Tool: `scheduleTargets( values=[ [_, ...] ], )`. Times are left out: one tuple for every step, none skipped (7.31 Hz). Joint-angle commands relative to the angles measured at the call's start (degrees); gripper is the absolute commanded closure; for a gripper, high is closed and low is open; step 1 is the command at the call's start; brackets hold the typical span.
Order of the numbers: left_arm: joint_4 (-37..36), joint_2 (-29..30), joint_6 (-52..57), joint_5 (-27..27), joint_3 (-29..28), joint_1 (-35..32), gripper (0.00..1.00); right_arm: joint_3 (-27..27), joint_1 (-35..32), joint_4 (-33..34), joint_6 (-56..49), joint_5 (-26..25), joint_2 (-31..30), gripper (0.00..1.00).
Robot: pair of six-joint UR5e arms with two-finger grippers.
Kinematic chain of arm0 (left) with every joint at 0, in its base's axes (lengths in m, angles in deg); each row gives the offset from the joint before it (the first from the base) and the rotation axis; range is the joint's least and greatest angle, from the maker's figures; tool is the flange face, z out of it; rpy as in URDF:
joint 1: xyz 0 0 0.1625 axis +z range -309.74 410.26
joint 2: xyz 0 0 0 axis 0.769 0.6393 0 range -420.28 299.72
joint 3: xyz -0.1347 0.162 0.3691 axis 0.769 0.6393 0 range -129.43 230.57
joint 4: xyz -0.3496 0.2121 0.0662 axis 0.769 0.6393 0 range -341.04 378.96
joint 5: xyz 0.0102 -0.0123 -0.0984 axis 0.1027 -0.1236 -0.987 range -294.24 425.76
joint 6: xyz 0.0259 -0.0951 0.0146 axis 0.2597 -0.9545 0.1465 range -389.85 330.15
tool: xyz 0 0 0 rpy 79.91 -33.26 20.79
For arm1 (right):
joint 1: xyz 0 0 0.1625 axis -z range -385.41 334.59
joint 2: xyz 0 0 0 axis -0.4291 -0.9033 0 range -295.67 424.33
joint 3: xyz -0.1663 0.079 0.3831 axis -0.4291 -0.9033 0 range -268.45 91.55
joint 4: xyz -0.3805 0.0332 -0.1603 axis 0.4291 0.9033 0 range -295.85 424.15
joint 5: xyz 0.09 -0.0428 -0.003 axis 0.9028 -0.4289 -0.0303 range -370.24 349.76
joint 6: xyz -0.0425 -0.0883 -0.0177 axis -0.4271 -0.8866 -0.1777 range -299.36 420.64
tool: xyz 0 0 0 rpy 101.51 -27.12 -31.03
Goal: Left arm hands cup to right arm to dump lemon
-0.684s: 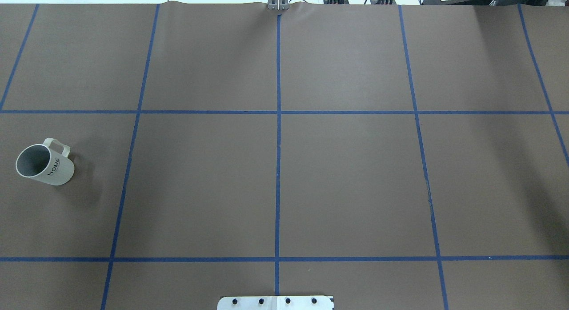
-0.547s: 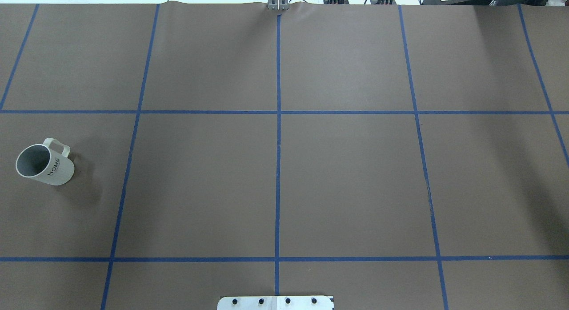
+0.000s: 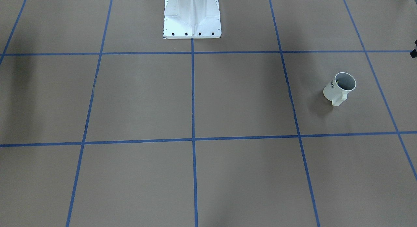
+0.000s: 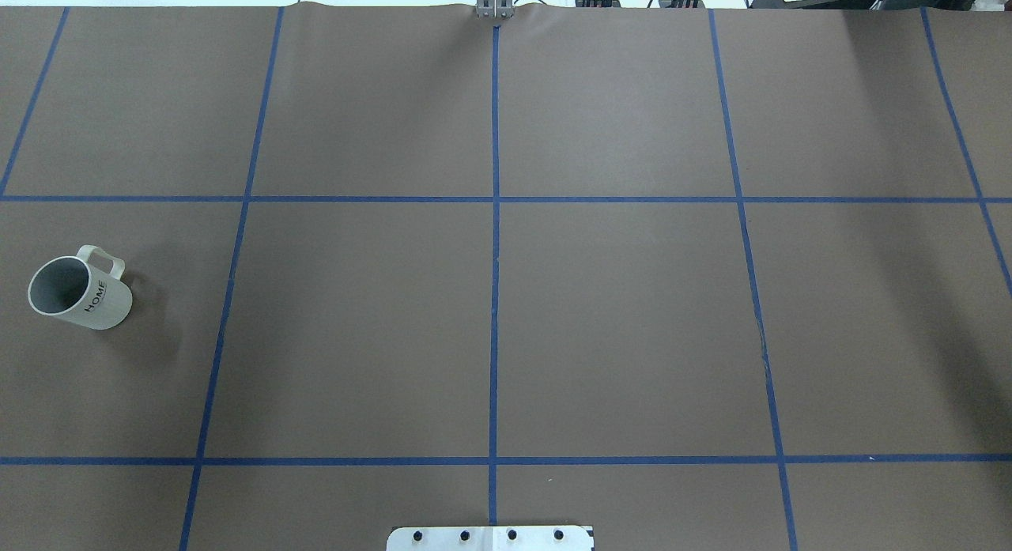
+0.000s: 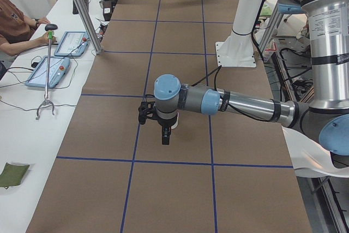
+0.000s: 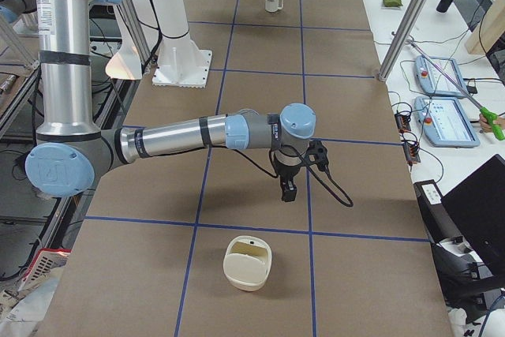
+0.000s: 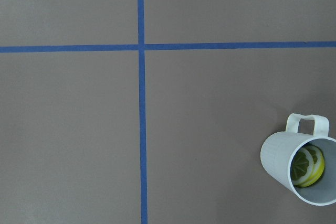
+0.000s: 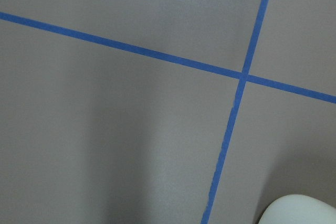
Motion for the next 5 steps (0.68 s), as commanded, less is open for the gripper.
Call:
scheduleTargets(
  values=[
    [0.45,0.08,-0.14,-2.19,0.40,0.79,0.00,0.12,0.09,-0.12,0.00,0.10,0.11,0.00],
    [1.41,0.51,-2.93,-5.96,0.84,3.67,0.00,0.04,0.27,-0.21,0.00,0.45,0.20,0.00],
    [5.50,0.60,-7.39,-5.82,1.10,8.14,0.00,0.04,0.35,-0.21,0.00,1.41,0.20,0.00],
    [7.98,0.69,-12.75,-4.25,1.10,12.53,0.00,-0.31,0.62,-0.29,0.35,1.51,0.11,0.00],
    [9.66,1.04,-16.63,0.11,0.93,17.10,0.00,-0.75,0.71,-1.08,0.35,1.60,0.02,0.00]
  ],
)
